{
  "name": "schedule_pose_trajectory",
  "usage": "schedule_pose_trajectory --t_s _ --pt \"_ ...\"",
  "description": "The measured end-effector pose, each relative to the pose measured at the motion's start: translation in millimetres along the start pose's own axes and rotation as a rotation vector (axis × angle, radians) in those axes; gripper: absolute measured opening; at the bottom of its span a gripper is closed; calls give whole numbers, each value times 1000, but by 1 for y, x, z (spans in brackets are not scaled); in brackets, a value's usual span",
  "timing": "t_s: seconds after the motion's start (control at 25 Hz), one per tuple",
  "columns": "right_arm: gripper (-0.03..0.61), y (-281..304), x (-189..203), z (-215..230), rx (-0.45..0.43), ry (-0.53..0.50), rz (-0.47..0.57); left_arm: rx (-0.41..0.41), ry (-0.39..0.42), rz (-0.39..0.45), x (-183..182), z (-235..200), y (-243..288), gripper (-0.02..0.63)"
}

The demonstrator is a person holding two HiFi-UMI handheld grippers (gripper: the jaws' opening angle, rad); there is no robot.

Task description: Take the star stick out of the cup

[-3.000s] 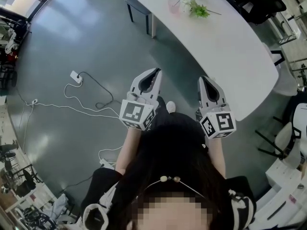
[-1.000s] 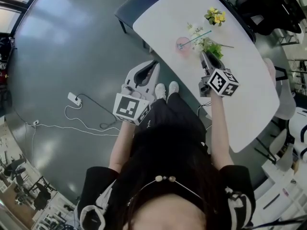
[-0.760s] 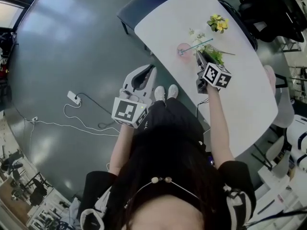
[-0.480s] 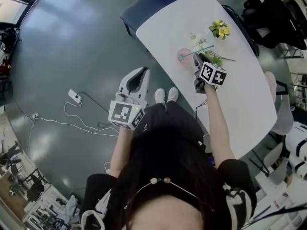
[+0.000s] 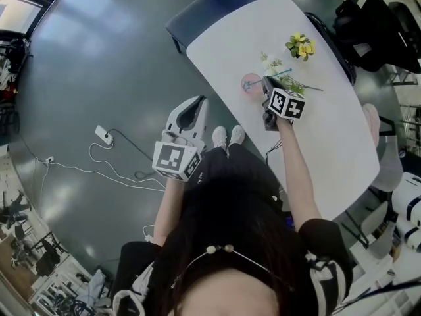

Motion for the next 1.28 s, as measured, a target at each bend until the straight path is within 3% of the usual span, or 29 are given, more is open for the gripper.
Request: schedule_pose_trajectory --t_s 0.56,0.84,1.28 --pt "21 -43 -31 -24 -65 -28 154 31 15 22 -7 4 9 18" --pt "21 -102 -50 -48 -121 5 304 80 26 34 -13 16 20 18" --pt "21 -211 -79 -92 -153 -62 532 124 45 63 -22 34 21 18"
Point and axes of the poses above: the fingertips, and each gripper's own axes: y forward along the fingers, z to its right, x out of its underside, the point moved 5 cm from there along -y, backward along the fingers, and after that the axes turned 1 degree about x, right-handed, at the moved point
